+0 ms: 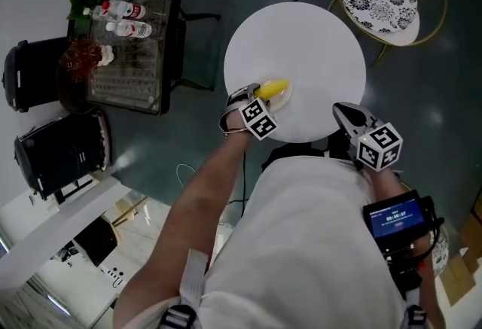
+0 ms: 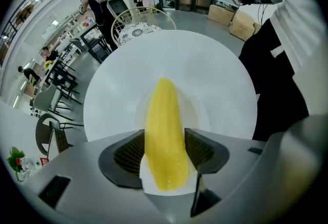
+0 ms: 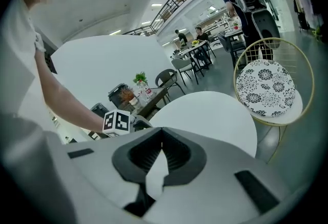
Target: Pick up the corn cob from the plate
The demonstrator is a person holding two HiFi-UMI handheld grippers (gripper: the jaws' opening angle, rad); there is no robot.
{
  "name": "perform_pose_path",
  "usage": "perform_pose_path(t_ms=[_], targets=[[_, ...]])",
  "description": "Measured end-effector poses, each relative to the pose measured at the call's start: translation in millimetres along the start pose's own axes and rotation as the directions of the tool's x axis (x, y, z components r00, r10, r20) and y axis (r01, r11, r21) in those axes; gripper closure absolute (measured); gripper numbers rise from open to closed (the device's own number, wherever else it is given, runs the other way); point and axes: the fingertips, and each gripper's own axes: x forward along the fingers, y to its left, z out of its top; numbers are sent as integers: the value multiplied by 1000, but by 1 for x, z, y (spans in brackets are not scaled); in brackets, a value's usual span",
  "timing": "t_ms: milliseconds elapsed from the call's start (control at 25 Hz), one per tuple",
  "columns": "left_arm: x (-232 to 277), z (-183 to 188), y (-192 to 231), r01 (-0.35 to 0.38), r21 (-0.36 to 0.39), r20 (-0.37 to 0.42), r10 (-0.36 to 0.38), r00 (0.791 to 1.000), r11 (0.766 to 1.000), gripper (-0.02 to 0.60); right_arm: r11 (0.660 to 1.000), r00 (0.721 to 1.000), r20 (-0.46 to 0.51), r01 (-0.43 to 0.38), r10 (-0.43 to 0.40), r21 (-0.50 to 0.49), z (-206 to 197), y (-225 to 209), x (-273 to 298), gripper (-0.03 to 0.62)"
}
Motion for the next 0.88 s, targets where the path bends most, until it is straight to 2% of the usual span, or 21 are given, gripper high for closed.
perform_pose_path(t_ms=[280, 480, 720, 880], targets=[[3, 6, 2, 33, -40, 9, -32, 999, 999, 353, 1000, 1000, 9, 10, -10, 7, -2, -3, 0, 585], [-4, 9, 0, 68, -125, 55, -61, 997, 990, 353, 1000, 1000, 14, 4, -4, 0, -3, -3, 1, 585], [-19, 15, -3, 128, -311, 132, -90, 987, 942, 354, 1000, 1000, 24, -18, 19, -20, 1, 1, 6, 585], [-18, 9, -8, 142, -371, 152, -90, 984, 918, 356, 999, 999, 27, -36, 37, -37, 1, 5, 9, 585]])
